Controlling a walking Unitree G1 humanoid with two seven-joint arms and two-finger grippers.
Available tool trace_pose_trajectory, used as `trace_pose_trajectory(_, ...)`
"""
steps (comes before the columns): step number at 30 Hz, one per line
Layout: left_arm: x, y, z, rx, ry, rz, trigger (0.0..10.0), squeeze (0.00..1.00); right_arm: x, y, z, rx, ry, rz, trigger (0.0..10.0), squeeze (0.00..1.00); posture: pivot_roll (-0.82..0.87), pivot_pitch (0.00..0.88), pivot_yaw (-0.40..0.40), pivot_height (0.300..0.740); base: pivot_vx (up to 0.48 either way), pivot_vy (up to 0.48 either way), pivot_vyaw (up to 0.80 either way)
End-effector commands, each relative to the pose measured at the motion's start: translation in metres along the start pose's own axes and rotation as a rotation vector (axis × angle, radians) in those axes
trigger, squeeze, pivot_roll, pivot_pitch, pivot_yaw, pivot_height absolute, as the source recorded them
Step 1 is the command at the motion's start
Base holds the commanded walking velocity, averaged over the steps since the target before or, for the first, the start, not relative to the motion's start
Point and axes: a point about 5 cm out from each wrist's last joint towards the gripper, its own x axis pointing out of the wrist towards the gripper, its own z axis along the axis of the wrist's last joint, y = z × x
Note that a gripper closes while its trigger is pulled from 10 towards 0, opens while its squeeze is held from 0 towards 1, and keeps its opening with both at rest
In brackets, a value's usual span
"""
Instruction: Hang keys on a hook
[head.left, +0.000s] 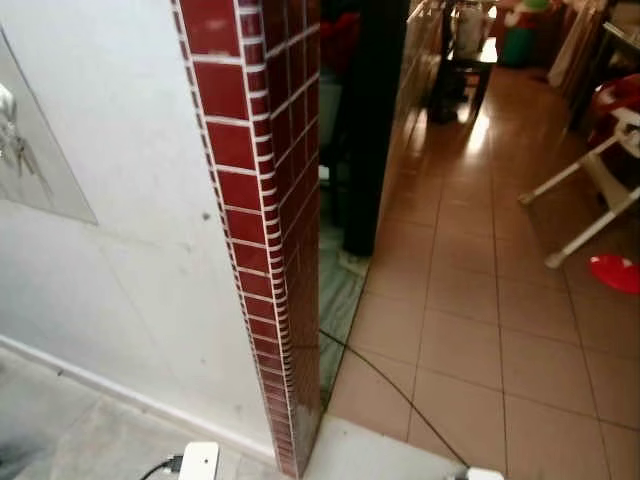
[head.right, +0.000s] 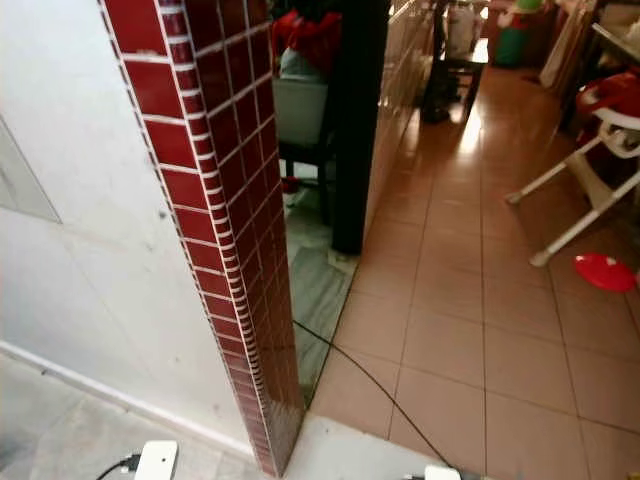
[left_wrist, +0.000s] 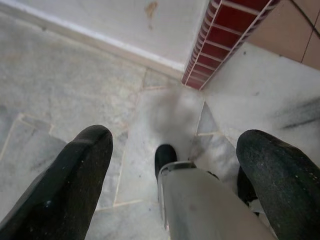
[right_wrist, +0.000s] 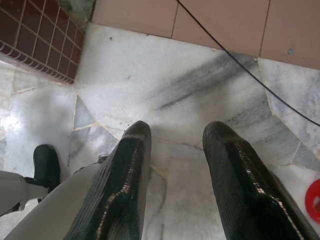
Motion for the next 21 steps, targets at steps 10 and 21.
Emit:
trace_pose_trajectory(10,-0.0004,0.0058,-0.0007,-0.002,0.010,0.015,10.0,0.00,0.0014,0.0045,0.0025,0.015,0.002,0.009,10.0,0.00,-0.02,0.000,-0.011,0.740,0.000,0.183,0.00)
trace_pose_trajectory(21,-0.0001,0.0065,-0.0016,0.010,0.033,0.027,10.0,0.00,0.0020,0.0040,0.0046,0.026,0.000,0.006,10.0,0.00,-0.02,0.000,-0.013,0.740,0.000,0.000,0.00)
